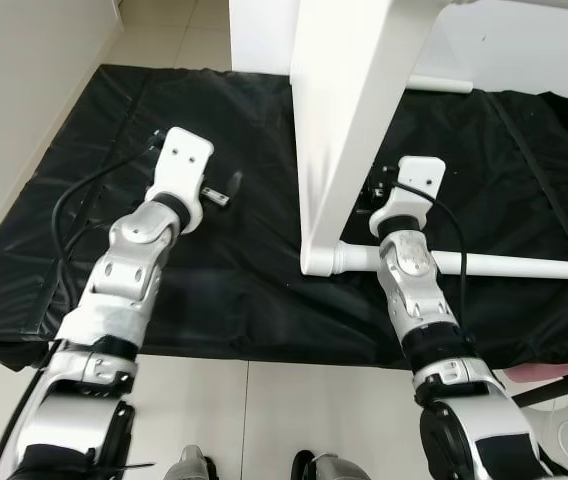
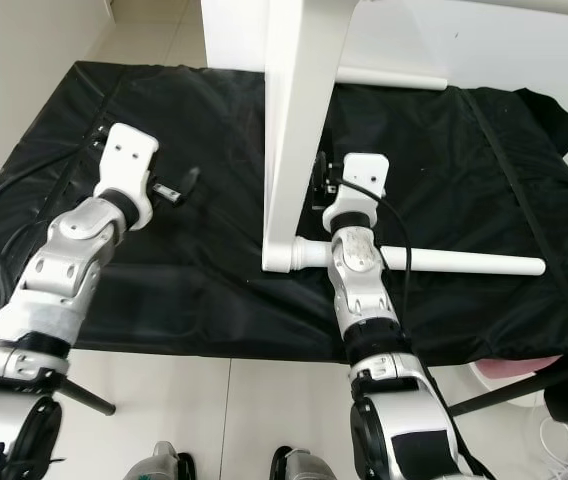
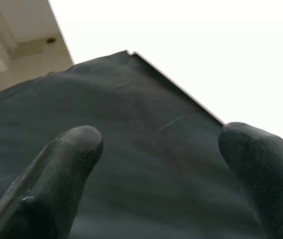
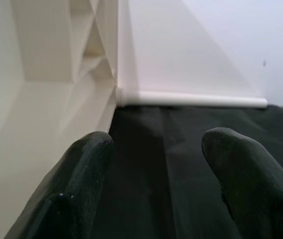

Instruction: Building children table

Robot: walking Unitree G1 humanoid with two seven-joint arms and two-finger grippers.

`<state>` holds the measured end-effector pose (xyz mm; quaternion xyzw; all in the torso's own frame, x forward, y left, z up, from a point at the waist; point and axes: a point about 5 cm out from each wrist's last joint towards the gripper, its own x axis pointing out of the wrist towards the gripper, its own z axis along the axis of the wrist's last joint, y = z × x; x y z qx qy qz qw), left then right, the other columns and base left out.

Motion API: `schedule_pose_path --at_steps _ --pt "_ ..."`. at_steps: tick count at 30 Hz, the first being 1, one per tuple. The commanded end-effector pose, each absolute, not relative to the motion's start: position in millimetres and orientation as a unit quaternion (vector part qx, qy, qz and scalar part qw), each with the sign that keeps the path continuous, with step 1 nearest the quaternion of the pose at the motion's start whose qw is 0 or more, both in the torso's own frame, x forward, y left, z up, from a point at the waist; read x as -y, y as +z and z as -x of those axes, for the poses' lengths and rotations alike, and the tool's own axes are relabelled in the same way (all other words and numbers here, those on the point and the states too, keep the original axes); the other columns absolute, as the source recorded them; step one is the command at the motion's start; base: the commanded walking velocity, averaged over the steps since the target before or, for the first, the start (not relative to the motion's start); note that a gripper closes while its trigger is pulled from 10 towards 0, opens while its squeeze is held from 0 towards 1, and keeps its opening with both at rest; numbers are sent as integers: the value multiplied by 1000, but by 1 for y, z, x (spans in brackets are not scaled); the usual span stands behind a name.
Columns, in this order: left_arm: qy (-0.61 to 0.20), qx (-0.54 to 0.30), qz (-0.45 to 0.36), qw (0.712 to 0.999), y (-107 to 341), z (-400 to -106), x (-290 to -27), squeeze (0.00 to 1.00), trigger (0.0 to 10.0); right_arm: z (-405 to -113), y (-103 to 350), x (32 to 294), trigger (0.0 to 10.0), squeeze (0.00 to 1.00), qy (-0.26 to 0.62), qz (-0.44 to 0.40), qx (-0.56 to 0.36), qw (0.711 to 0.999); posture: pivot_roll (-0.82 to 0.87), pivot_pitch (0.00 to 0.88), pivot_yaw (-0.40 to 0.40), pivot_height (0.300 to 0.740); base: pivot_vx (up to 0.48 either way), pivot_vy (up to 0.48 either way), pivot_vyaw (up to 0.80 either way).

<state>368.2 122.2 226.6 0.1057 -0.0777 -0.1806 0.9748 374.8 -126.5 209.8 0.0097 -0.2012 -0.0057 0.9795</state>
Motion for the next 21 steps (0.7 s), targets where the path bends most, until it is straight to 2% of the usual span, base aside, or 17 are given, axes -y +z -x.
schedule_pose_path --at_steps 1,13,21 --pt "-131 91 -97 983 225 -364 -128 0 10000 -373 204 130 10000 0 -12 -12 200 980 42 145 -39 740 0 0 0" --pt "-198 76 -119 970 198 -339 -120 0 10000 -356 181 137 10000 0 -9 0 200 980 46 106 -48 740 0 0 0" --pt "-209 89 -92 970 184 -319 -107 0 10000 -339 160 154 10000 0 -23 23 186 982 47 57 -63 740 0 0 0"
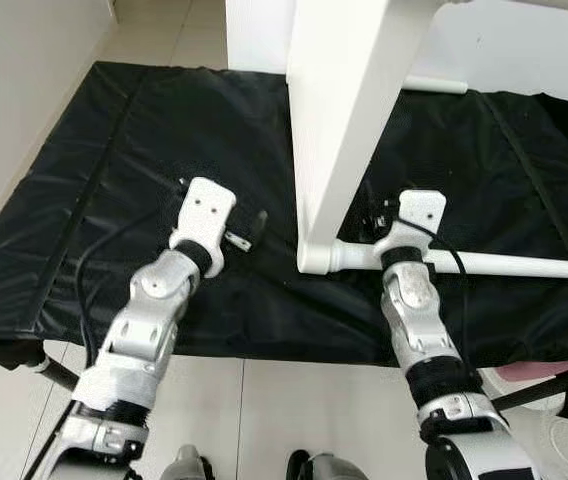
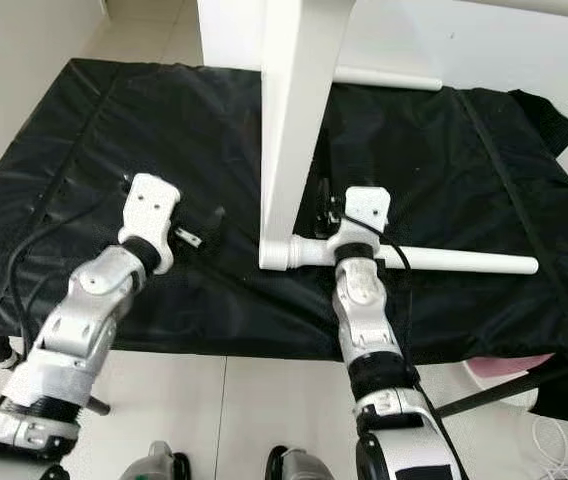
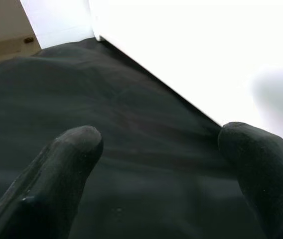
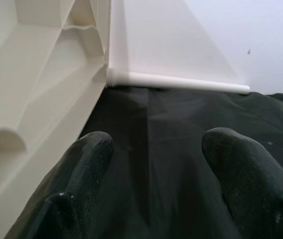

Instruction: Building children table

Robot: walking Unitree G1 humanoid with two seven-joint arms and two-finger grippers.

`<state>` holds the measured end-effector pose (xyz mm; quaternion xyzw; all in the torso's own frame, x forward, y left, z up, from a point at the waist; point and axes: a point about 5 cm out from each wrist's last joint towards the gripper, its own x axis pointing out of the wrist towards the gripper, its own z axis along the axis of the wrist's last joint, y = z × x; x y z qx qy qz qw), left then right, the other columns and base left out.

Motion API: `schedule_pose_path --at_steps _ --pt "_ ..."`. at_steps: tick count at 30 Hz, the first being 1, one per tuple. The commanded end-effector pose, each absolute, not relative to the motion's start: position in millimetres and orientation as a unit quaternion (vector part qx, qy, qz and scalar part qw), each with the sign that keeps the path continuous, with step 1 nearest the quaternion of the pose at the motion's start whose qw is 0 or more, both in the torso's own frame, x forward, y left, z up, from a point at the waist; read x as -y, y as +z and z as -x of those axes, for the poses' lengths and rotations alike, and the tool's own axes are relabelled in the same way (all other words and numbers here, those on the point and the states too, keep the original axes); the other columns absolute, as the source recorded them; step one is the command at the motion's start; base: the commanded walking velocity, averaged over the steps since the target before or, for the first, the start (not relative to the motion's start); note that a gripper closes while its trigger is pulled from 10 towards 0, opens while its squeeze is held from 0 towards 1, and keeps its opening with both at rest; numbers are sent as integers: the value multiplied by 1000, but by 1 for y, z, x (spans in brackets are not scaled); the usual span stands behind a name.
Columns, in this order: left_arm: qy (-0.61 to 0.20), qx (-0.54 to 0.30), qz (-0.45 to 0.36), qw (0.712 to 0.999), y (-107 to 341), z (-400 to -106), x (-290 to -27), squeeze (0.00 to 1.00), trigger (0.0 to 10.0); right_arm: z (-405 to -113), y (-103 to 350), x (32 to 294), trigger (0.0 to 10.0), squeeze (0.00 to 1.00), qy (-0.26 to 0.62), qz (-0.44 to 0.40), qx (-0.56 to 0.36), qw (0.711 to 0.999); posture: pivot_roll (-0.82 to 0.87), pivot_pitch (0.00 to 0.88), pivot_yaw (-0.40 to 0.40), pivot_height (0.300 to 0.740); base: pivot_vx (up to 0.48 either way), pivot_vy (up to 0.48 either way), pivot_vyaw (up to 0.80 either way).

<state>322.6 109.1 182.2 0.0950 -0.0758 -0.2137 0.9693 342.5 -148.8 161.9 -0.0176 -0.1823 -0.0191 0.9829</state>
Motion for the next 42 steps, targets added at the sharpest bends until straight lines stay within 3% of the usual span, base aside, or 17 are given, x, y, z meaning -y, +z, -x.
schedule_pose_path --at_steps 1,15,35,42 --pt "-197 91 -90 972 183 -319 -109 0 10000 -336 159 156 10000 0 -24 25 190 981 46 49 -63 740 0 0 0" --pt "-97 124 -67 985 177 -305 -141 0 10000 -307 146 171 10000 0 -36 32 191 980 26 8 -54 740 0 0 0" --pt "-78 129 -78 985 165 -291 -151 0 10000 -303 147 169 10000 0 -14 45 186 981 46 15 -79 740 0 0 0" --pt "-77 132 -75 985 164 -289 -151 0 10000 -303 148 170 10000 0 -13 48 184 982 44 16 -82 740 0 -279 0"
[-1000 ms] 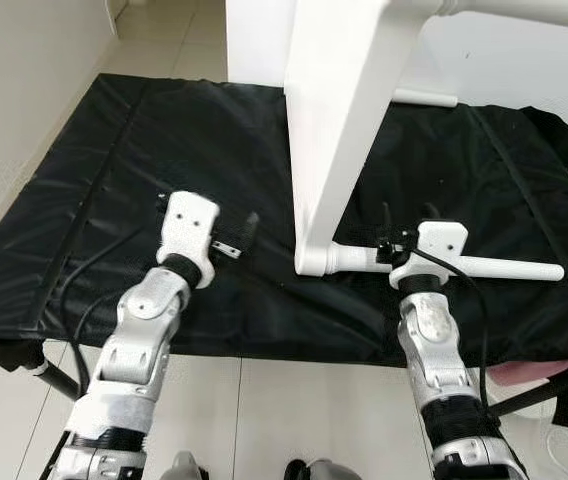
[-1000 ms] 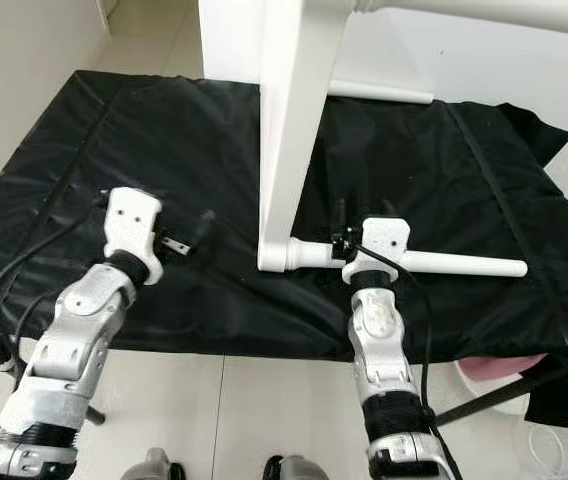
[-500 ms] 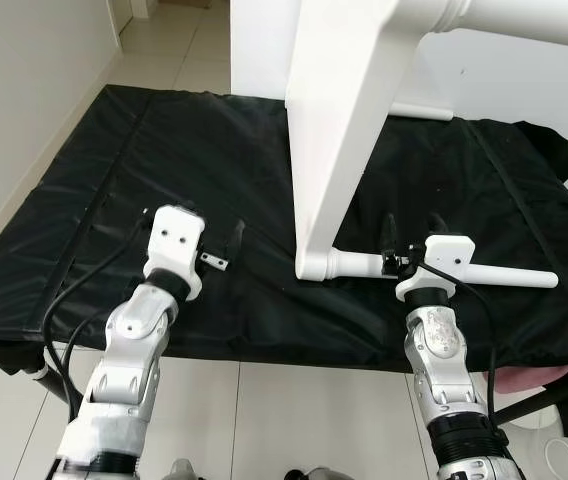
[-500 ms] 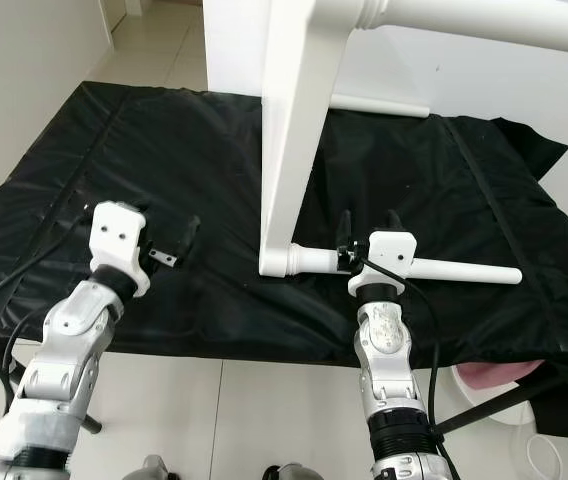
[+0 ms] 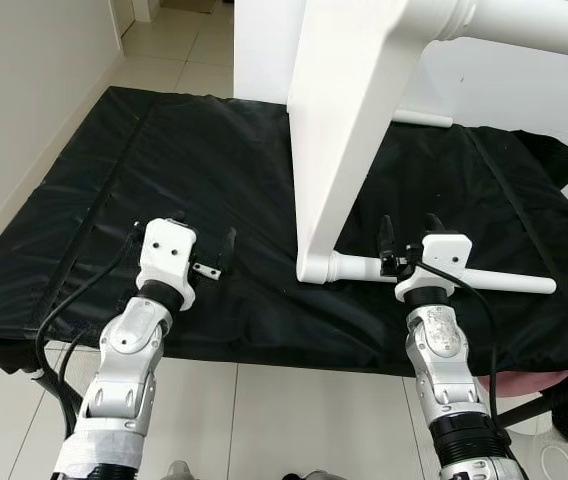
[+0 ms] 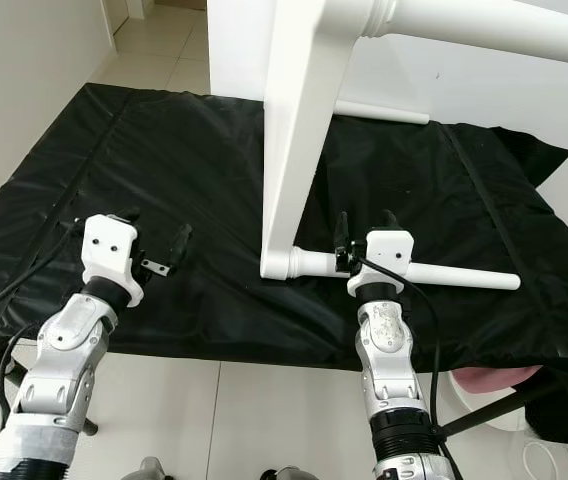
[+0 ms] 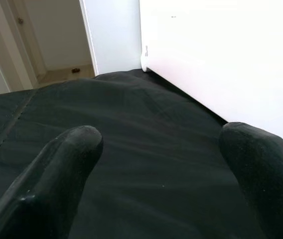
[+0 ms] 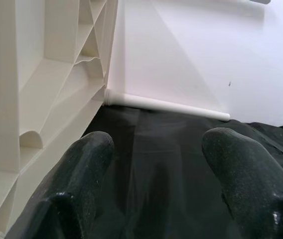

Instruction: Building children table

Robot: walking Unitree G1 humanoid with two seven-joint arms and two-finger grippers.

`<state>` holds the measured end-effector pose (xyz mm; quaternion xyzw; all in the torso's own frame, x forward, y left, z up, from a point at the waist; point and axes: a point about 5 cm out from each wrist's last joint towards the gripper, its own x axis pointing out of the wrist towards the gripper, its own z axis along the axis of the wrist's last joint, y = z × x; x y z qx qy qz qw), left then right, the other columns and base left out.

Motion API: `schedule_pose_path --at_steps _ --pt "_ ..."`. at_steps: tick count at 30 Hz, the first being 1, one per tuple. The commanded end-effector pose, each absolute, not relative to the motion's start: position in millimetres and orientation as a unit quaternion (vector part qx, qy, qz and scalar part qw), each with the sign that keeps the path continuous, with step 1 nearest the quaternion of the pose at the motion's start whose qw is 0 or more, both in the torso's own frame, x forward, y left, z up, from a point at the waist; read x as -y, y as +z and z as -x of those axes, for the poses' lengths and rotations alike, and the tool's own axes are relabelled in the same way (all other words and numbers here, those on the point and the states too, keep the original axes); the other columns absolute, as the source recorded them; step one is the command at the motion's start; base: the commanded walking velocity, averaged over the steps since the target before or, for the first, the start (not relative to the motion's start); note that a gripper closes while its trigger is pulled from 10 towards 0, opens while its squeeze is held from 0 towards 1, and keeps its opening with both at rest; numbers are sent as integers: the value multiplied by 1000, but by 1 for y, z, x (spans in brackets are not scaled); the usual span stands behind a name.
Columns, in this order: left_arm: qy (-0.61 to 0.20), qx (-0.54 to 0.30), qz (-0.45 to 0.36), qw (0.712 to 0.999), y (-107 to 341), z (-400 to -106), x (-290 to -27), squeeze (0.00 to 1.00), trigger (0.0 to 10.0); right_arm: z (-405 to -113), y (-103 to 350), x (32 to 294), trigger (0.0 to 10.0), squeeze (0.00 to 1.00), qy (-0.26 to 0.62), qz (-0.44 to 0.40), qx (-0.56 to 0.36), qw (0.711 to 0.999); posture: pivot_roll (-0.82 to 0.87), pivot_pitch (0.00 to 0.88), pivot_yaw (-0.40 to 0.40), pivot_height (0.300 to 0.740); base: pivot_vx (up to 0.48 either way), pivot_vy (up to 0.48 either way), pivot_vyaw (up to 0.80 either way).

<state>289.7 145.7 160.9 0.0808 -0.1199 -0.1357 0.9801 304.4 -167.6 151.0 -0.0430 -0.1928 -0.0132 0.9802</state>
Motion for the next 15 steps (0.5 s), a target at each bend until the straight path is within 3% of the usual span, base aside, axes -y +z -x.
schedule_pose_path --at_steps 1,15 --pt "-77 132 -76 985 164 -289 -151 0 10000 -302 148 170 10000 0 -13 49 184 982 44 16 -82 740 0 -307 0" --pt "-75 129 -80 985 164 -289 -152 0 10000 -302 148 173 10000 0 -15 53 182 982 46 23 -85 740 0 -357 0"
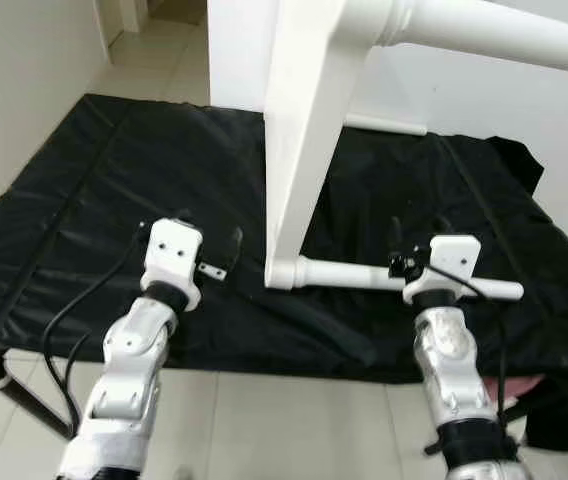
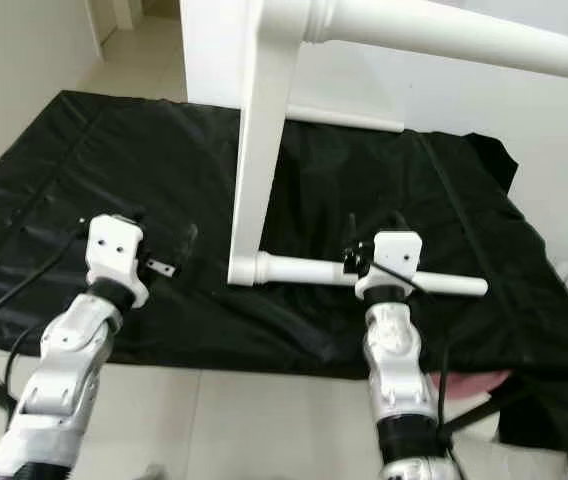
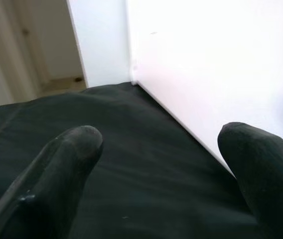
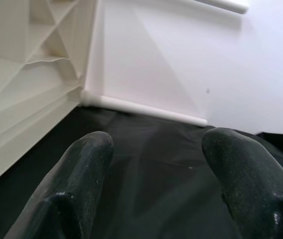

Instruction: Building children table

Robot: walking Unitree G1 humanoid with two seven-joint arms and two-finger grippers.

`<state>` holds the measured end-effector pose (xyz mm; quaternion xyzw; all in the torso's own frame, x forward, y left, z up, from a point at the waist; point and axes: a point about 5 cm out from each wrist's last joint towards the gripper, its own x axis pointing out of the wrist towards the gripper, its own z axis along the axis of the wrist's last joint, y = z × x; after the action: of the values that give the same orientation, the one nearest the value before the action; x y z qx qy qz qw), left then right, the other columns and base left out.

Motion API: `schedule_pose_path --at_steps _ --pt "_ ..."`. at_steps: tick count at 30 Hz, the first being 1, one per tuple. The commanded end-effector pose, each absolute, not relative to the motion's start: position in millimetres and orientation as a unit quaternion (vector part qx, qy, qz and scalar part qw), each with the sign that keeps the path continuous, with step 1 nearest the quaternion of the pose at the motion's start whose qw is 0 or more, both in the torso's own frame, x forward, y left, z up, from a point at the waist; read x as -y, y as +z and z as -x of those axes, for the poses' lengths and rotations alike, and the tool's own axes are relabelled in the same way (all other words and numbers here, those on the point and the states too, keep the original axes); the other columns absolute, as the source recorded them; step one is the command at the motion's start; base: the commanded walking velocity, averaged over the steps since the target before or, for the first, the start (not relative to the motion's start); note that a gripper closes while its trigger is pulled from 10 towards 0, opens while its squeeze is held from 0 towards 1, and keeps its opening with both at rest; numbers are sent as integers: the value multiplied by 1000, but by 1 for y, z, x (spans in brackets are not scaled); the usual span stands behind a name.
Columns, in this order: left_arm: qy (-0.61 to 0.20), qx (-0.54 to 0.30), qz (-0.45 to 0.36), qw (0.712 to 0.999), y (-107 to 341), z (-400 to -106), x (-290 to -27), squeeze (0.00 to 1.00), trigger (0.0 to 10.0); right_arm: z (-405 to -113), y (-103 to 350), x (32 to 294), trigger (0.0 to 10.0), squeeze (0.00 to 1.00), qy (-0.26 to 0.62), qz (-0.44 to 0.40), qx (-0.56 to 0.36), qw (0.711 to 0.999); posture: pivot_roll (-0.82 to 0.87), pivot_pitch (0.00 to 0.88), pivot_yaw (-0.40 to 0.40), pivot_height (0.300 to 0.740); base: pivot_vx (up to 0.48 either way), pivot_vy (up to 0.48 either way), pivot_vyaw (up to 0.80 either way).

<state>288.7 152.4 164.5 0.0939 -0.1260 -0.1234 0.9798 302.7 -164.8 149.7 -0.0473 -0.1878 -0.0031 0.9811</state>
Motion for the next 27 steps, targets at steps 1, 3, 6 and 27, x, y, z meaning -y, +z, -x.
schedule_pose_path --at_steps 1,3,6,27 --pt "-75 129 -80 985 164 -289 -152 0 10000 -302 148 173 10000 0 -15 53 182 982 46 23 -85 740 0 -379 0" --pt "-74 129 -80 986 164 -289 -153 0 10000 -302 148 173 10000 0 -14 54 182 982 47 24 -86 740 0 -379 0" --pt "-71 129 -81 986 164 -287 -154 0 10000 -302 148 173 10000 0 -12 54 181 982 49 24 -88 740 0 -349 0" --pt "-84 100 -93 987 167 -289 -142 0 10000 -301 148 171 10000 0 -7 55 177 983 44 43 -81 740 0 -56 0"
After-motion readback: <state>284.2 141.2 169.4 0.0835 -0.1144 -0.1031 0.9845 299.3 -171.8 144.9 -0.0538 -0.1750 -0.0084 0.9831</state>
